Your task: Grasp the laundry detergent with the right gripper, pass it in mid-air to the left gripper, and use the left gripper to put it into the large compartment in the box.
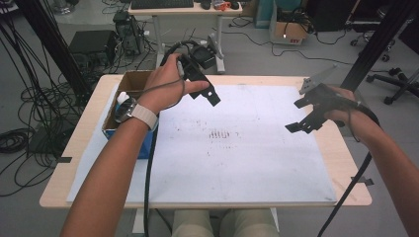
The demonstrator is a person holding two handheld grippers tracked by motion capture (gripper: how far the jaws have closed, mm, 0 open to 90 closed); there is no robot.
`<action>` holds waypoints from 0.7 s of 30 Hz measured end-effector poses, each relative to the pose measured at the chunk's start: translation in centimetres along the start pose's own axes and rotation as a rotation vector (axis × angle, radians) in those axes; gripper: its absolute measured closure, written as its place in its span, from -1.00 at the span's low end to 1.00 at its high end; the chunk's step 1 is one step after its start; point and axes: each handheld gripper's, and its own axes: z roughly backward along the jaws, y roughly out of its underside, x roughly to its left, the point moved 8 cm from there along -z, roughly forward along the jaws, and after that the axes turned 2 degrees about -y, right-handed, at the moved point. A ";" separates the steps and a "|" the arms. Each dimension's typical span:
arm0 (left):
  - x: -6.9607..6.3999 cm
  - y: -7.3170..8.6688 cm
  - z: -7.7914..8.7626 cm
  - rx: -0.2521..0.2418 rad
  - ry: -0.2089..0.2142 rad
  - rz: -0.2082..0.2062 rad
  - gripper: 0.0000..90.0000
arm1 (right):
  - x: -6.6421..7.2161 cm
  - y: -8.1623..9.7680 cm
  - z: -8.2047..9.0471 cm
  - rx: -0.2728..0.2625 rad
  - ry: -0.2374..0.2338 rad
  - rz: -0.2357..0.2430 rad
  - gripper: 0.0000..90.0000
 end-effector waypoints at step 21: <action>-1.5 -0.4 -1.9 0.039 0.005 -0.128 -0.78 | 0.7 -0.3 0.0 0.040 -0.019 -0.042 -0.91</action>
